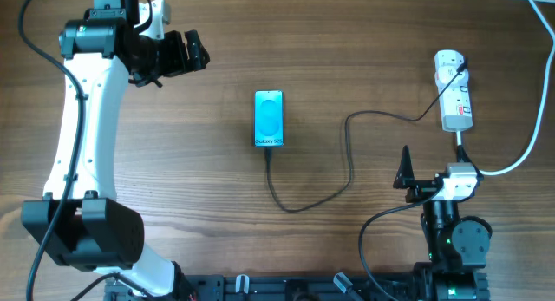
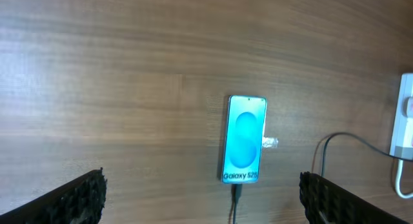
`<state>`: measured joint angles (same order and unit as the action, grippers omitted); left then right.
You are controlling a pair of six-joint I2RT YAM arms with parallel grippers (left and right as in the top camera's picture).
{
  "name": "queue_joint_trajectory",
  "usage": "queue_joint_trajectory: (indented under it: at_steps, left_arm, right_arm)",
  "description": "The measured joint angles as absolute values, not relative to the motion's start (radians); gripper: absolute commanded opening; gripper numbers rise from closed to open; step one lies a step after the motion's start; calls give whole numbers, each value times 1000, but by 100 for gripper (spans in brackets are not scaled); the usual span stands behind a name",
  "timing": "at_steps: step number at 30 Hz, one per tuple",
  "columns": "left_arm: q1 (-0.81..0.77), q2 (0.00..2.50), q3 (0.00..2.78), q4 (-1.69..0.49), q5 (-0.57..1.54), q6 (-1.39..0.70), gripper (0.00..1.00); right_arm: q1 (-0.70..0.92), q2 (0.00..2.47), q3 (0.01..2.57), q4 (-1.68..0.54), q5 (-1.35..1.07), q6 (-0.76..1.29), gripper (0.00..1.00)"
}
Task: Plug charger to phone and switch on socket
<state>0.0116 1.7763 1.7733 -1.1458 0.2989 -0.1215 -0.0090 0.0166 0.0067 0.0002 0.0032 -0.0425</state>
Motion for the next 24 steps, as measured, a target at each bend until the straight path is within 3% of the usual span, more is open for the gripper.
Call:
queue_joint_trajectory:
  at_steps: [3, 12, 24]
  left_arm:
    - [12, 1774, 1773, -1252, 282, -120, 100]
    - [12, 1670, 1762, -1273, 232, -113, 100]
    - [12, 1319, 1220, -1088, 220, -106, 100]
  right_arm:
    - [-9, 16, 7, 1, 3, -42, 100]
    - [-9, 15, 7, 1, 0, -42, 100]
    - [-9, 15, 7, 1, 0, -42, 100]
